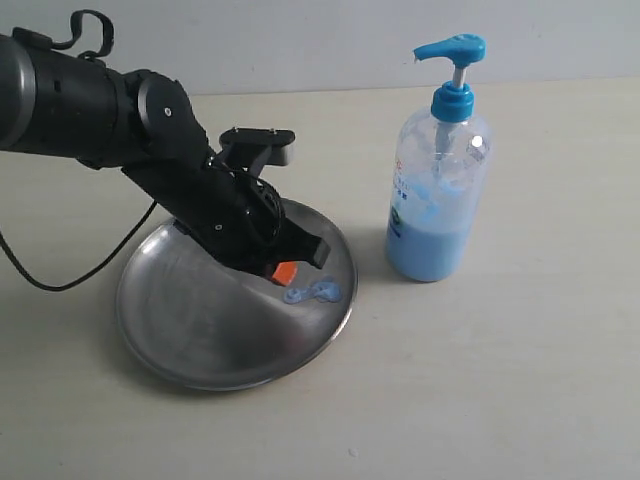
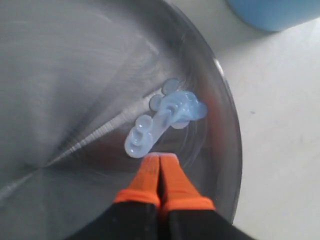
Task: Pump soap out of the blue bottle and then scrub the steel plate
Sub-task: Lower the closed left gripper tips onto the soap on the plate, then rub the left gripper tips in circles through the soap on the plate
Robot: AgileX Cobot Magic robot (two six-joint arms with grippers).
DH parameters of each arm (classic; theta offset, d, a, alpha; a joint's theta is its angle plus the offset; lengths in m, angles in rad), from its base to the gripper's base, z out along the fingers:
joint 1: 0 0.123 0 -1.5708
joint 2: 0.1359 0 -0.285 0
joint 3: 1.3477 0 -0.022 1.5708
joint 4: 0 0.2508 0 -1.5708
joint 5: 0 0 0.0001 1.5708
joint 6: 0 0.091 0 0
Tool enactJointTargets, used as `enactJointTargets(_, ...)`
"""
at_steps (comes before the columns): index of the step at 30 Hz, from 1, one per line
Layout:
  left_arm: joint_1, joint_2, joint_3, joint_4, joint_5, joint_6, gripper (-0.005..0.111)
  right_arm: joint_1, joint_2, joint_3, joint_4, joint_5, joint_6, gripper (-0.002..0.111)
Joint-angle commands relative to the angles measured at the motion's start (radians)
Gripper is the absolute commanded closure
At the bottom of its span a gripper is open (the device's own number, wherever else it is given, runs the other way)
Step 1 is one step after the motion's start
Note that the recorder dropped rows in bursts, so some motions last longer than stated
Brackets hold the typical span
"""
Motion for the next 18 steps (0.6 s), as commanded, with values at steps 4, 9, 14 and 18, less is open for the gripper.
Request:
enactJointTargets(4, -0.004, 0.048, -0.008, -0.025, -0.004, 0.001, 0.107, -0.004, -0.002, 0.005, -0.009, -0.014, 0.004, 0.108)
enactJointTargets(9, -0.004, 0.057, -0.008, -0.074, -0.036, 0.001, 0.107, -0.004, -0.002, 0.005, -0.009, -0.014, 0.004, 0.108)
enactJointTargets(14, -0.004, 0.073, -0.008, -0.082, -0.084, 0.001, 0.107, -0.004, -0.002, 0.005, -0.006, -0.014, 0.006, 0.108)
enactJointTargets(18, -0.004, 0.1, -0.008, -0.09, -0.096, 0.001, 0.107, -0.004, -0.002, 0.005, -0.002, -0.014, 0.004, 0.108)
